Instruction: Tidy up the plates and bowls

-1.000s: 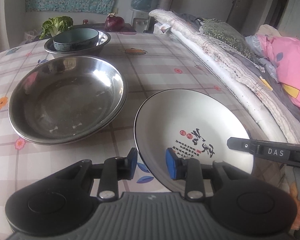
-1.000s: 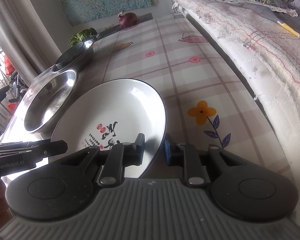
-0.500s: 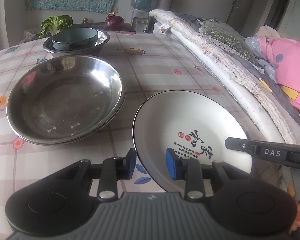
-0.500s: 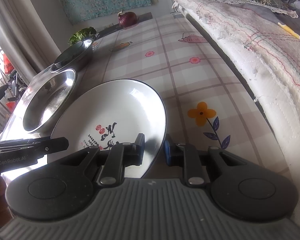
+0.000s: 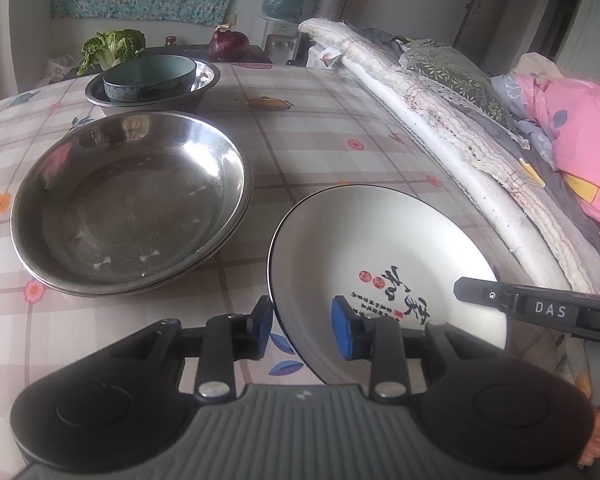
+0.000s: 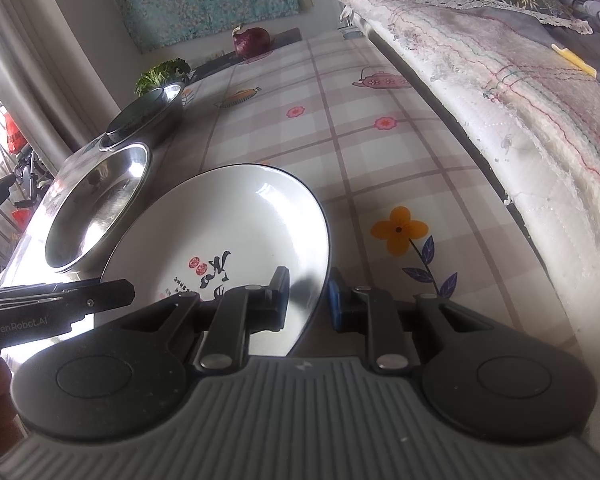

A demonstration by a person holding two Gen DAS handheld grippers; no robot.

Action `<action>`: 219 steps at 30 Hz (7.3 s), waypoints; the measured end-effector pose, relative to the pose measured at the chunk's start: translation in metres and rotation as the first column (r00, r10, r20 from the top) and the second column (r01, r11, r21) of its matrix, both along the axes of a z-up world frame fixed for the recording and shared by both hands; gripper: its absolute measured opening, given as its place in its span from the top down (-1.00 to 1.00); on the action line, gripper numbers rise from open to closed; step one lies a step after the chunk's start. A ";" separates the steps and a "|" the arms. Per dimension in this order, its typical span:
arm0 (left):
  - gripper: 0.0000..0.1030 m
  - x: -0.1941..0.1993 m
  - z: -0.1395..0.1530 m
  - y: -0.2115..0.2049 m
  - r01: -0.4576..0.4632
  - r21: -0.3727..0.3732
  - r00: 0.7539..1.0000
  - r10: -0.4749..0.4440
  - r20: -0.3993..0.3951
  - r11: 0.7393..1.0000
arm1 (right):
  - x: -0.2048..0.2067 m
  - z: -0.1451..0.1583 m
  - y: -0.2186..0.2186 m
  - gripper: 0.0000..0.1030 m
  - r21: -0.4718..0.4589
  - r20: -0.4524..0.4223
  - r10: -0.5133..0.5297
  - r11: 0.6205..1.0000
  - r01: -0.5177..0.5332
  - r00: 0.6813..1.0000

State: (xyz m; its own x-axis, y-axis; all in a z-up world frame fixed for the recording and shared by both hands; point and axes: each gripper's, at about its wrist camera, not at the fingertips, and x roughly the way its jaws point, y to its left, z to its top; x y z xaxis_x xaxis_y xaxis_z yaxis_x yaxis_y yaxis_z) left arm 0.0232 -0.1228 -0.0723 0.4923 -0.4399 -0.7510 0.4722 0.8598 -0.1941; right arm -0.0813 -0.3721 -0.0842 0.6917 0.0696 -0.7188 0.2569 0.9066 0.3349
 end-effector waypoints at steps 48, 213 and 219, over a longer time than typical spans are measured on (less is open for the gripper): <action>0.46 0.009 -0.010 -0.009 -0.029 0.033 0.999 0.030 -0.017 0.999 | 0.002 -0.002 0.003 0.59 -0.010 -0.004 0.005 1.000 -0.005 1.000; 0.52 0.067 0.040 0.130 -0.362 -0.088 0.928 0.368 0.063 0.928 | 0.112 0.055 0.127 0.56 -0.093 0.091 0.205 0.976 -0.197 0.974; 0.52 0.082 0.030 0.141 -0.386 -0.068 0.921 0.389 0.038 0.920 | 0.134 0.044 0.142 0.56 -0.057 0.061 0.222 0.974 -0.219 0.973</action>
State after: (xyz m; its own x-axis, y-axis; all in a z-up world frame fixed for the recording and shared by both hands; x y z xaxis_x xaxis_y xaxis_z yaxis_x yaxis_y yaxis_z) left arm 0.1055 0.0184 -0.0422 0.6692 -0.2490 -0.7001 0.1149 0.9655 -0.2335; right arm 0.0525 -0.2297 -0.0398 0.7095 0.1908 -0.6784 0.0276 0.9544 0.2974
